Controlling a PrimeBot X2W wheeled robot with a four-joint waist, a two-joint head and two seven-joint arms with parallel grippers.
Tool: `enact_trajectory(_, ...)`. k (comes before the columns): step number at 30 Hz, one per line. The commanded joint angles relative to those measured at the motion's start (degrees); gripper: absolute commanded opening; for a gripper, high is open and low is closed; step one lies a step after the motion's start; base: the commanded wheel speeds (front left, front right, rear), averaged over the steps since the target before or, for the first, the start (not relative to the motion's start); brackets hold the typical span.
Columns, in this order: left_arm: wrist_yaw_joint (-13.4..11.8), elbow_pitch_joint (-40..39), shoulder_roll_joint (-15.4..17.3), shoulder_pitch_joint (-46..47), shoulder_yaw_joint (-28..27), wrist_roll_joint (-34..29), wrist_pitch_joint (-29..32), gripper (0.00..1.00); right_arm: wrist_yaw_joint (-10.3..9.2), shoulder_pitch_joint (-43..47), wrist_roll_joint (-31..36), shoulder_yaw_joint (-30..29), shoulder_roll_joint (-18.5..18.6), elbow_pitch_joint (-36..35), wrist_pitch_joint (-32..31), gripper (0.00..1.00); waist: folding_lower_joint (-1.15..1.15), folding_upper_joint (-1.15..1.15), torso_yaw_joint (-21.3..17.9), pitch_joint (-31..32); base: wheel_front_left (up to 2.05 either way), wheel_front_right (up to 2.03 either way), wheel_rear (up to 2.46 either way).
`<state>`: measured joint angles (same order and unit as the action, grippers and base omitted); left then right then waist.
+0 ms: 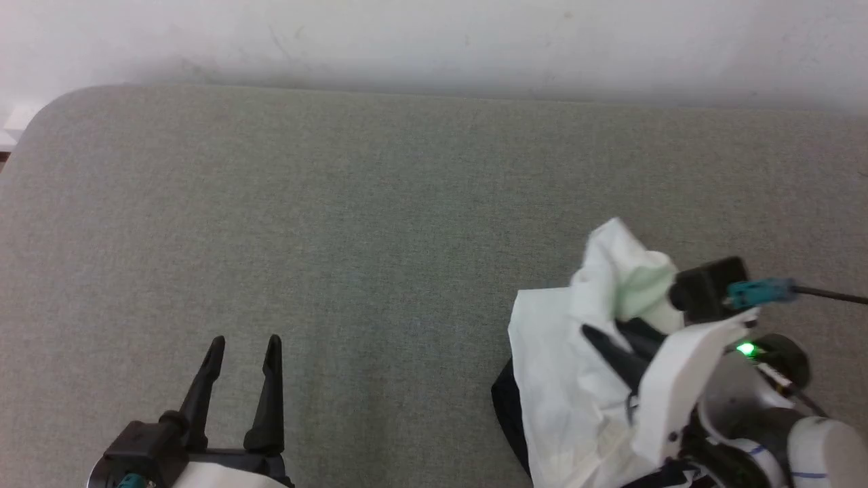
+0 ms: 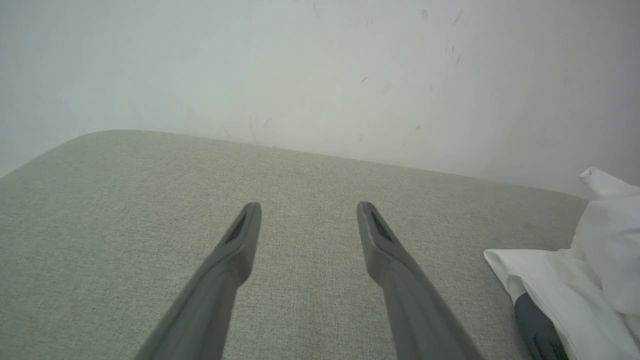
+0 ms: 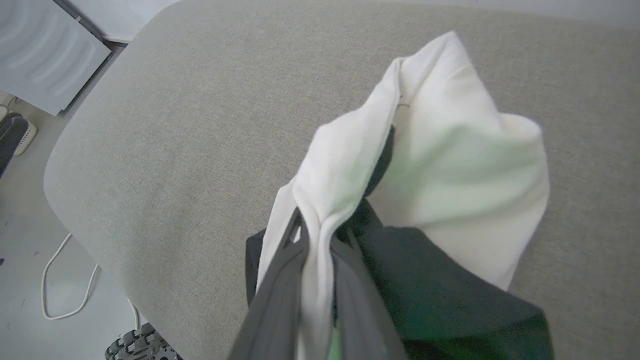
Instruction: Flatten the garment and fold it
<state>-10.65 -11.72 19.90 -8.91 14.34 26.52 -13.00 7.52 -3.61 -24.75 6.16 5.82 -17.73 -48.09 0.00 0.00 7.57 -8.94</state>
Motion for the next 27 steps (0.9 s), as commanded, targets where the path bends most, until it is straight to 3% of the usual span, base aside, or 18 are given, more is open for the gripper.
enact_trajectory(1, 0.21, 0.31, -0.29, 0.77, 0.02, 0.43, -0.45, 1.0, -0.03, -1.18, -0.5, 1.58, -0.47, 0.05, -0.61, 0.0, 0.0, 0.0, 0.69, -0.48, 0.0, 0.0, 0.0)
enact_trajectory(6, 0.8, 1.17, -0.87, 1.58, 0.4, 0.63, -0.81, 1.0, -0.03, -2.76, 0.82, 6.73, -1.52, 4.27, -1.68, 0.0, 0.0, 0.0, 2.07, -1.37, 0.0, 0.0, 0.0)
enact_trajectory(14, 1.89, 2.78, -1.46, 3.22, 1.18, 0.85, -1.1, 1.0, -0.03, -4.01, 4.37, 8.9, -2.72, 14.58, -0.25, 0.0, 0.0, 0.0, 3.92, -2.35, 0.0, 0.0, 0.0)
enact_trajectory(16, 2.06, 3.19, -1.53, 3.51, 1.32, 0.94, -1.13, 1.0, -0.03, -4.39, 5.0, 9.17, -2.83, 16.41, 0.68, 0.71, 0.0, 0.0, 4.15, -2.29, 0.0, 0.0, 0.0)
enact_trajectory(17, 2.12, 3.37, -1.54, 3.6, 1.35, 0.98, -1.14, 1.0, -0.03, -4.59, 5.17, 9.42, -2.86, 17.06, 1.06, 1.0, 0.0, 0.0, 4.19, -2.21, 0.0, 0.0, 0.0)
enact_trajectory(23, 2.09, 4.02, -1.42, 3.05, 1.32, 1.41, -1.09, 1.0, -0.03, -5.85, -0.17, 11.16, -2.92, 14.96, 1.87, 1.0, 0.0, 0.0, 2.97, -0.75, 0.0, 0.0, 0.0)
enact_trajectory(27, 1.86, 3.64, -1.05, 2.54, 1.15, 1.53, -0.92, 1.0, -0.03, -5.47, -3.05, 7.59, -2.93, 9.26, 1.21, 1.0, 0.0, 0.0, 1.89, 0.07, 0.0, 0.0, 0.0)
